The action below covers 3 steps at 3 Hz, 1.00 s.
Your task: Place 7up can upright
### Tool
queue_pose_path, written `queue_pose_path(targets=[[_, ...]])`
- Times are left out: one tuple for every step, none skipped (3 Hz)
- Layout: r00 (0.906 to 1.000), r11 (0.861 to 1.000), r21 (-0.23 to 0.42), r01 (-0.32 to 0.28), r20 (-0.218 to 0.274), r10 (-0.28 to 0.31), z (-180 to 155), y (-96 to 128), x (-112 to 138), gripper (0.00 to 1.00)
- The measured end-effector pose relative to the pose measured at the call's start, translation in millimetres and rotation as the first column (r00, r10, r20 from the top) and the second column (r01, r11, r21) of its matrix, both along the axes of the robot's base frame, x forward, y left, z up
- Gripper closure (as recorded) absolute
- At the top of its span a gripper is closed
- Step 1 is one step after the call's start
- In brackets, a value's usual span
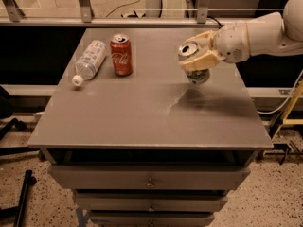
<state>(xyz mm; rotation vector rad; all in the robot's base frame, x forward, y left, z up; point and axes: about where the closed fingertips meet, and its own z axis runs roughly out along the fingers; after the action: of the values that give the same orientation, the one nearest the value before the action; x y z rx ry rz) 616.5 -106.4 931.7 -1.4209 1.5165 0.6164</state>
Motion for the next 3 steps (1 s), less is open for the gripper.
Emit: queue_pose_path(targets=[[0.9994, 0.995, 0.103, 0.003, -0.034, 0.0, -2.1, -2.4, 2.3, 1.0], [0.9991, 0.975, 0.222, 0.022, -0.04, -0.013, -7.6, -5.5, 3.2, 1.0], [0.9988, 0.957, 0.288, 0.039, -0.039, -0.029, -12.0, -7.3, 4.0, 1.0]])
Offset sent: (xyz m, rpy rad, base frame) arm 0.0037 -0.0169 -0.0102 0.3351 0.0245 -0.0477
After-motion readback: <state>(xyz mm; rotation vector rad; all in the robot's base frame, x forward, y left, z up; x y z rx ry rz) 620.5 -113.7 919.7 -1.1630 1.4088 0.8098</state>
